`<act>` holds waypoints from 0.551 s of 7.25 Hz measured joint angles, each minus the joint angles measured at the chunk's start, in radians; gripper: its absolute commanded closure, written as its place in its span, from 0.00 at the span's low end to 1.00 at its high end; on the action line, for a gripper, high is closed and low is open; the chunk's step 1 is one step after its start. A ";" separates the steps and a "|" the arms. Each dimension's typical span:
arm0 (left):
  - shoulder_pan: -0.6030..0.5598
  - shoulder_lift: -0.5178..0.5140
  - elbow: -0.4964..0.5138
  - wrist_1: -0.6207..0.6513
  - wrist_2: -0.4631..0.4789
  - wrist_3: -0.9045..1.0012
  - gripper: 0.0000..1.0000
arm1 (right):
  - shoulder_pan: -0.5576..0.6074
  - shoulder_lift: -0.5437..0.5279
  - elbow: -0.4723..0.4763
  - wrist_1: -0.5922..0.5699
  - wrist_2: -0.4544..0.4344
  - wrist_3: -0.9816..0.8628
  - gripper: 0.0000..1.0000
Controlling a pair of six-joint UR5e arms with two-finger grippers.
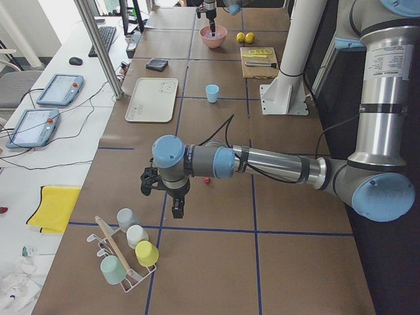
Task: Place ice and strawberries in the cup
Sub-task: 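Lower the right gripper into the bowl and grasp an ice cube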
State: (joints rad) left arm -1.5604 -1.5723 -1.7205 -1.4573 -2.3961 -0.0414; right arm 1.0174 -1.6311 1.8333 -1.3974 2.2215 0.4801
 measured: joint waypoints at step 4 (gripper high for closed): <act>0.000 0.000 0.001 0.000 0.000 0.001 0.00 | -0.006 0.008 -0.009 0.000 0.001 -0.037 0.28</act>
State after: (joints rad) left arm -1.5605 -1.5723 -1.7197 -1.4573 -2.3961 -0.0403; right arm 1.0119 -1.6234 1.8247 -1.3975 2.2221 0.4428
